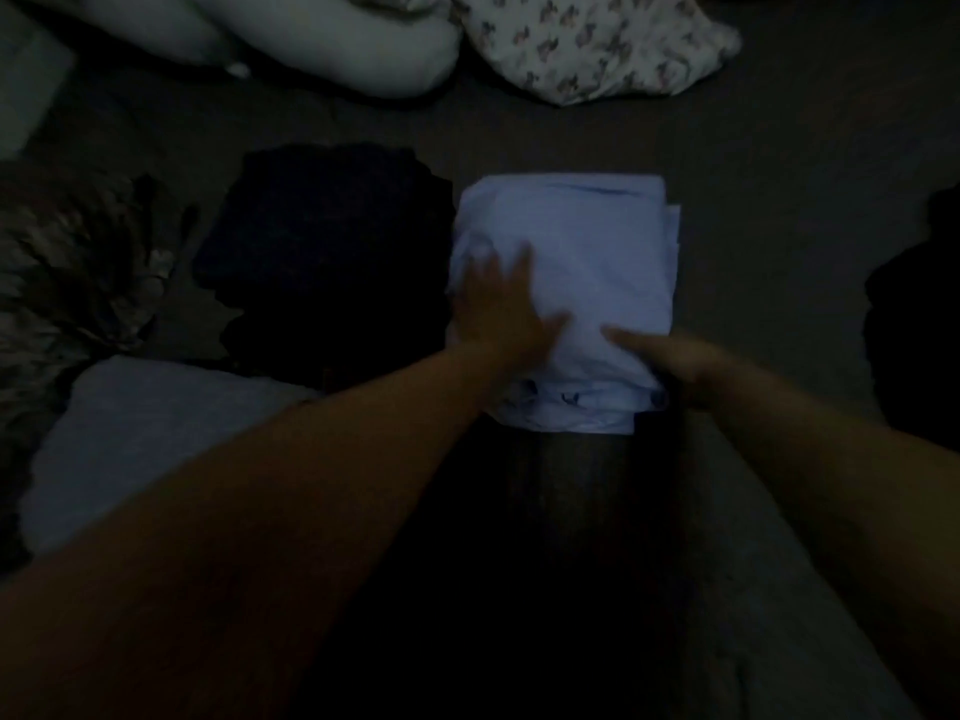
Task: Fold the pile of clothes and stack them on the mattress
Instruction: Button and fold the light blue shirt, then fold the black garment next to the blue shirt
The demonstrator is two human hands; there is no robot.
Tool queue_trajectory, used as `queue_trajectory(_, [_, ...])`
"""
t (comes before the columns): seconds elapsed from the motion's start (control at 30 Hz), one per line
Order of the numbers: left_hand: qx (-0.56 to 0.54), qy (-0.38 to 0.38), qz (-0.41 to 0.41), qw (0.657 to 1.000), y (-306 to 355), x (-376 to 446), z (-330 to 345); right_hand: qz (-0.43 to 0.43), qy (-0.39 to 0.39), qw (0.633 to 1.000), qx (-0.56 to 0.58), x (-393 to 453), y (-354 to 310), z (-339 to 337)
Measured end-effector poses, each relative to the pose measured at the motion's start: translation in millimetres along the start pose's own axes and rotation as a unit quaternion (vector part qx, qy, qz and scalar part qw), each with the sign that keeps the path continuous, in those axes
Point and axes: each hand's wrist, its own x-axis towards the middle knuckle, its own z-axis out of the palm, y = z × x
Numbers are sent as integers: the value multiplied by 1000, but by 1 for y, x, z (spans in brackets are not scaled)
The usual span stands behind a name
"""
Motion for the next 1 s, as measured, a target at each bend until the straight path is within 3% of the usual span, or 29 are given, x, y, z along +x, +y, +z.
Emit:
queue_trajectory(0.07, [67, -116, 6, 991, -5, -7, 46, -9, 47, 998, -29, 11, 26, 5])
queue_trajectory(0.13, [103, -152, -1, 983, -13, -7, 75, 1, 52, 998, -23, 21, 38, 5])
queue_trajectory(0.37, [156, -135, -6, 978, -17, 4, 88, -45, 59, 997, -37, 28, 41, 2])
queue_trajectory(0.57, [201, -39, 22, 979, 21, -51, 105, -17, 17, 999, -28, -12, 49, -21])
queue_trajectory(0.67, [143, -72, 62, 985, 54, -92, 119, 31, 50, 997, -56, -57, 73, -52])
queue_trajectory(0.73, [88, -118, 36, 989, 71, -122, 128, 36, 91, 989, -108, -103, 94, -91])
queue_trajectory(0.8, [63, -177, -31, 982, 80, -154, 146, -38, 167, 952, -253, -157, 120, -141])
queue_trajectory(0.9, [78, -233, -104, 964, 82, -183, 177, -123, 290, 824, -472, -196, 144, -225])
queue_trajectory(0.93, [81, -236, -110, 962, 81, -184, 182, -108, 290, 805, -506, -197, 145, -248])
queue_trajectory(1.0, [87, -242, -95, 962, 77, -173, 187, -46, 241, 807, -537, -189, 140, -277])
